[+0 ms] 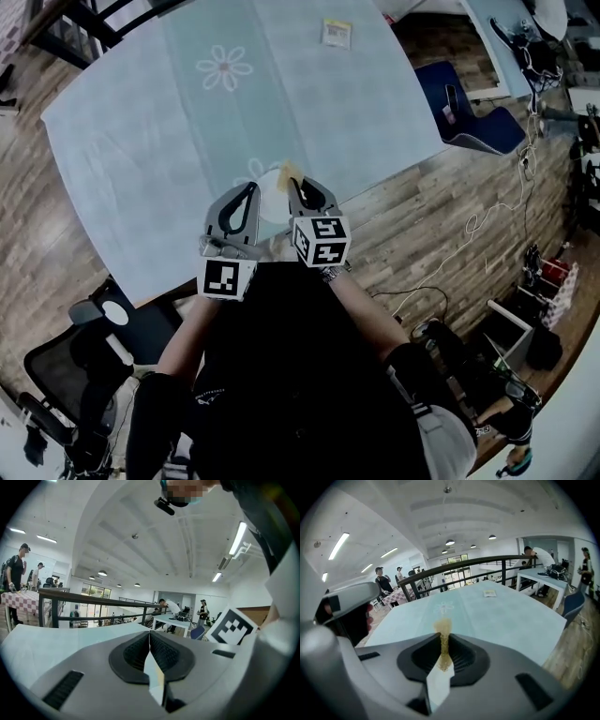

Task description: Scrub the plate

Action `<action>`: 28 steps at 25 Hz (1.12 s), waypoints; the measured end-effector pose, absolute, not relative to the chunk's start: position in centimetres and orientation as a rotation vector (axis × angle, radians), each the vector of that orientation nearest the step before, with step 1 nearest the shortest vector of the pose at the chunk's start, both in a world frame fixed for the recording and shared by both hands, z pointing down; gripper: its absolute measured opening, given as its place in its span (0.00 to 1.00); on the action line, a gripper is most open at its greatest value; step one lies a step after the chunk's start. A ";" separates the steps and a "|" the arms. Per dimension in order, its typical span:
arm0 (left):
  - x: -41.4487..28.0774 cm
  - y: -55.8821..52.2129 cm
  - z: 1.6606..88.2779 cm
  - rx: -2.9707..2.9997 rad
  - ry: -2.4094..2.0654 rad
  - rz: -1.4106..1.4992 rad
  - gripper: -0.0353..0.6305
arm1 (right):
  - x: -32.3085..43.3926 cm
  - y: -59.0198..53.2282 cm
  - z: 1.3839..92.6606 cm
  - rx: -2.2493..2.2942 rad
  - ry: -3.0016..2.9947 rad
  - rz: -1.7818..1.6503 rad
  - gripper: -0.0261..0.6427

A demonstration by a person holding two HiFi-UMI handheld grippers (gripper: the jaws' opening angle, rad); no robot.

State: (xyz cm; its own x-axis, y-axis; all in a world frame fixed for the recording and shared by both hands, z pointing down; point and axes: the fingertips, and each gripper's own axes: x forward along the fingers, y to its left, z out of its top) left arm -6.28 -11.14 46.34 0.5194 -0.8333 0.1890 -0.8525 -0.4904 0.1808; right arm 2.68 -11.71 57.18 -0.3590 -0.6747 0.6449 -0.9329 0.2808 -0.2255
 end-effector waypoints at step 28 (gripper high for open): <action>-9.1 -10.6 45.7 2.410 -1.609 0.093 0.07 | -0.5 -11.6 69.0 1.151 -1.959 0.966 0.12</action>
State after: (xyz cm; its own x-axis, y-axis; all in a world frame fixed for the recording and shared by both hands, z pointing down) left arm -9.12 -10.64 45.72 0.3912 -0.9013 0.1858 -0.9168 -0.3641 0.1641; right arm -0.46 -11.62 68.97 -0.3946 -0.4154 0.8196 -0.9032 0.3394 -0.2628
